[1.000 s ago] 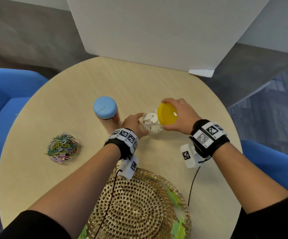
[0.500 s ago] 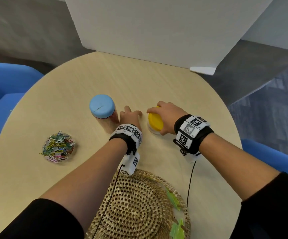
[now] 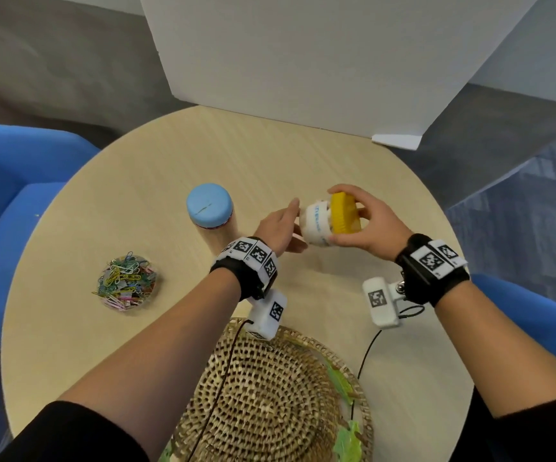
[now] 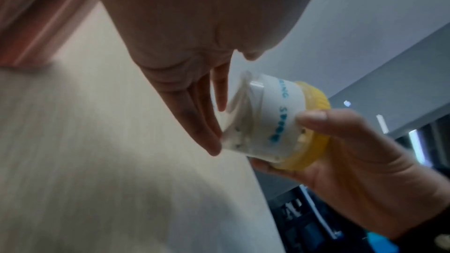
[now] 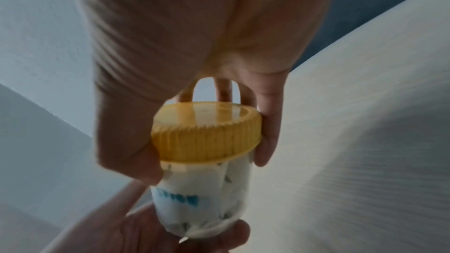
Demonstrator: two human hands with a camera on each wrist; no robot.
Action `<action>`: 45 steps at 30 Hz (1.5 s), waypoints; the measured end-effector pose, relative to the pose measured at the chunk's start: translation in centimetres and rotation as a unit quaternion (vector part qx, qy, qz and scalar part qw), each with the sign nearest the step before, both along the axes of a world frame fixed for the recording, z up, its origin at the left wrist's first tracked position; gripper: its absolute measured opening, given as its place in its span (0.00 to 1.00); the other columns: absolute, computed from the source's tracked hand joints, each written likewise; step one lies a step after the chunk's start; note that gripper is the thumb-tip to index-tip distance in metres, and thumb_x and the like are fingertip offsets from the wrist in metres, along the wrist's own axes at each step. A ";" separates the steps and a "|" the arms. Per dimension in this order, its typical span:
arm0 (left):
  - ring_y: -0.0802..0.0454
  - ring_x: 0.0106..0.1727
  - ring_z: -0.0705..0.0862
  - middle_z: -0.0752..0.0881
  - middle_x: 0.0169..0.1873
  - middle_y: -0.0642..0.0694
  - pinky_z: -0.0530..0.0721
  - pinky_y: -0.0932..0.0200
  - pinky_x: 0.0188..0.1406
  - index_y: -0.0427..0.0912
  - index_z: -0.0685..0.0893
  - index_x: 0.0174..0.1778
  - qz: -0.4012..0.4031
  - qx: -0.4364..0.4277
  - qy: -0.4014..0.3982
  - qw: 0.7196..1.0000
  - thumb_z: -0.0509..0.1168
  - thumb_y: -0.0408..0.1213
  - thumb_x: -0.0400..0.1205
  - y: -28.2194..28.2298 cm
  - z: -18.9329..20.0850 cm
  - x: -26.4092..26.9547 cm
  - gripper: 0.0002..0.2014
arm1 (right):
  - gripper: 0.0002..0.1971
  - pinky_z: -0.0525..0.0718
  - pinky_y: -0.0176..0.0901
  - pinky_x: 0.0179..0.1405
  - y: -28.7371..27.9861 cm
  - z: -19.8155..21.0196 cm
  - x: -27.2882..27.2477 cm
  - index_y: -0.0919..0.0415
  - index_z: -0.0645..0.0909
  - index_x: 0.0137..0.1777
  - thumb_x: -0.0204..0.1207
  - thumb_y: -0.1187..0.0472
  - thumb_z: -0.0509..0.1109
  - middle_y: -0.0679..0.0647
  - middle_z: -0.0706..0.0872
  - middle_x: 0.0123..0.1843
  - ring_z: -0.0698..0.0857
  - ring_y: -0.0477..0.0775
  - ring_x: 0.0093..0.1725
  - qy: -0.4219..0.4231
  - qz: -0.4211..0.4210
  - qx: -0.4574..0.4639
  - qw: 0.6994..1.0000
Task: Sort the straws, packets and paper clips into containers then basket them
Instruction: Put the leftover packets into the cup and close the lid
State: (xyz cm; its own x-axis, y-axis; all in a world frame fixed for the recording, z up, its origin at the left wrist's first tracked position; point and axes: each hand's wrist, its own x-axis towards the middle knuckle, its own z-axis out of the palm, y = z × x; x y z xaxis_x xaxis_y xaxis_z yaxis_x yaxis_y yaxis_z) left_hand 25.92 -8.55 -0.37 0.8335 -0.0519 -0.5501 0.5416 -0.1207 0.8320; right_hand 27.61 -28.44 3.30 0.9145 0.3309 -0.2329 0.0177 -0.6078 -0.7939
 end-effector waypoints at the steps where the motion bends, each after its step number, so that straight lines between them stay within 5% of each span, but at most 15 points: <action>1: 0.37 0.42 0.91 0.89 0.47 0.35 0.91 0.43 0.47 0.39 0.82 0.65 0.002 -0.040 0.009 0.999 0.50 0.61 0.87 -0.2 0.8 -0.2 0.30 | 0.39 0.83 0.50 0.66 -0.1 0.5 -0.5 0.35 0.74 0.71 0.61 0.54 0.86 0.44 0.77 0.70 0.80 0.50 0.66 -0.004 -0.003 0.026 1.000; 6: 0.42 0.38 0.89 0.87 0.47 0.36 0.89 0.53 0.35 0.39 0.79 0.64 -0.025 -0.152 0.037 0.987 0.46 0.64 0.86 -0.6 3.9 -1.6 0.33 | 0.36 0.90 0.48 0.50 0.7 2.1 -2.4 0.39 0.73 0.72 0.65 0.48 0.83 0.49 0.79 0.67 0.85 0.53 0.60 0.008 -0.022 0.105 0.994; 9: 0.47 0.39 0.85 0.84 0.48 0.39 0.84 0.57 0.29 0.41 0.73 0.69 -0.030 -0.111 -0.021 0.993 0.47 0.65 0.83 -0.3 4.6 -2.1 0.33 | 0.25 0.92 0.58 0.36 2.2 3.4 -3.2 0.48 0.76 0.67 0.75 0.36 0.70 0.59 0.85 0.58 0.92 0.61 0.44 0.098 -0.082 0.067 0.990; 11: 0.47 0.41 0.85 0.82 0.50 0.41 0.83 0.57 0.28 0.45 0.67 0.72 -0.060 -0.063 -0.066 0.994 0.47 0.65 0.82 0.3 4.5 -2.4 0.31 | 0.34 0.92 0.60 0.39 3.3 4.3 -3.7 0.53 0.79 0.64 0.76 0.26 0.54 0.62 0.88 0.52 0.92 0.63 0.38 0.169 -0.095 0.008 0.981; 13: 0.47 0.39 0.85 0.82 0.49 0.41 0.83 0.56 0.29 0.46 0.67 0.72 -0.065 -0.049 -0.067 0.994 0.46 0.64 0.85 1.0 4.6 -3.0 0.29 | 0.45 0.91 0.60 0.50 4.0 5.1 -3.9 0.53 0.78 0.69 0.71 0.19 0.45 0.59 0.88 0.60 0.91 0.61 0.50 0.184 -0.067 -0.034 0.980; 16: 0.44 0.36 0.85 0.84 0.45 0.39 0.83 0.54 0.32 0.44 0.71 0.69 -0.031 -0.067 -0.039 0.997 0.46 0.67 0.82 2.1 5.3 -4.1 0.33 | 0.44 0.86 0.59 0.61 3.5 6.6 -4.4 0.41 0.60 0.83 0.69 0.26 0.65 0.50 0.70 0.81 0.81 0.56 0.68 0.147 -0.025 0.042 0.988; 18: 0.45 0.31 0.83 0.85 0.37 0.39 0.82 0.56 0.30 0.39 0.77 0.63 -0.003 -0.091 0.000 0.996 0.46 0.65 0.85 2.8 5.8 -4.9 0.33 | 0.41 0.90 0.57 0.54 2.9 7.5 -5.1 0.37 0.66 0.79 0.67 0.46 0.80 0.47 0.72 0.77 0.84 0.55 0.66 0.119 0.017 0.091 0.989; 20: 0.44 0.27 0.81 0.85 0.31 0.39 0.80 0.58 0.26 0.39 0.82 0.52 0.009 -0.116 0.044 0.992 0.46 0.65 0.85 3.4 6.5 -6.1 0.32 | 0.36 0.92 0.55 0.45 3.2 8.0 -6.4 0.41 0.74 0.73 0.64 0.52 0.84 0.49 0.78 0.68 0.87 0.54 0.59 0.088 0.032 0.069 0.993; 23: 0.43 0.24 0.79 0.83 0.28 0.37 0.79 0.60 0.21 0.38 0.82 0.43 0.015 -0.111 0.074 0.991 0.48 0.65 0.85 4.2 7.1 -8.4 0.33 | 0.37 0.92 0.54 0.42 4.7 8.1 -8.4 0.45 0.73 0.75 0.65 0.45 0.82 0.51 0.81 0.63 0.92 0.55 0.46 0.109 0.016 -0.001 0.994; 27: 0.45 0.22 0.77 0.80 0.28 0.36 0.77 0.63 0.18 0.36 0.80 0.45 0.024 -0.125 0.103 0.986 0.45 0.66 0.85 5.3 7.5 -11.0 0.34 | 0.40 0.87 0.49 0.59 6.2 8.1 -11.1 0.41 0.62 0.82 0.72 0.40 0.76 0.48 0.75 0.75 0.84 0.54 0.63 0.032 0.091 -0.083 0.992; 30: 0.46 0.25 0.76 0.79 0.31 0.36 0.77 0.63 0.19 0.36 0.80 0.47 0.054 -0.163 0.127 0.977 0.47 0.63 0.85 5.9 8.8 -12.1 0.31 | 0.36 0.90 0.43 0.36 7.9 8.1 -13.4 0.37 0.62 0.80 0.75 0.42 0.74 0.48 0.73 0.70 0.85 0.52 0.53 -0.030 0.067 -0.016 0.997; 33: 0.45 0.25 0.76 0.80 0.33 0.36 0.77 0.62 0.18 0.37 0.79 0.50 0.053 -0.165 0.127 0.977 0.50 0.62 0.85 6.5 9.7 -13.2 0.29 | 0.34 0.82 0.40 0.43 9.5 7.6 -15.2 0.39 0.63 0.77 0.72 0.30 0.64 0.50 0.79 0.62 0.83 0.51 0.50 -0.072 0.026 -0.009 0.997; 39: 0.46 0.24 0.80 0.83 0.34 0.36 0.82 0.60 0.24 0.38 0.81 0.50 0.027 -0.097 0.063 0.993 0.45 0.64 0.85 7.7 9.2 -15.1 0.33 | 0.31 0.81 0.42 0.23 12.2 8.0 -16.9 0.45 0.65 0.76 0.78 0.31 0.60 0.59 0.86 0.45 0.81 0.56 0.23 0.076 -0.102 0.011 0.992; 42: 0.47 0.24 0.80 0.82 0.33 0.38 0.80 0.60 0.24 0.38 0.81 0.49 0.001 -0.101 0.066 0.993 0.44 0.64 0.86 8.0 9.0 -15.7 0.32 | 0.39 0.91 0.54 0.35 12.6 9.2 -17.5 0.46 0.65 0.78 0.72 0.25 0.59 0.58 0.85 0.58 0.90 0.61 0.36 0.148 -0.106 0.000 0.983; 45: 0.47 0.20 0.77 0.81 0.30 0.37 0.75 0.64 0.18 0.38 0.80 0.47 -0.030 -0.136 0.087 0.986 0.43 0.64 0.86 8.5 8.9 -16.3 0.32 | 0.53 0.90 0.62 0.53 11.7 11.2 -17.3 0.43 0.57 0.83 0.58 0.25 0.70 0.49 0.71 0.75 0.86 0.59 0.60 0.153 -0.039 -0.029 0.987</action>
State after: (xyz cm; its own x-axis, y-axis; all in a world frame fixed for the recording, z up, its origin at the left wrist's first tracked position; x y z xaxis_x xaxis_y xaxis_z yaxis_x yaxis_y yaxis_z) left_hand 9.64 -0.02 8.54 0.7186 -0.2641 -0.6434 0.6777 0.0581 0.7330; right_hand 10.33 -16.78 14.54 0.8200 0.2410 -0.5191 -0.2662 -0.6423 -0.7187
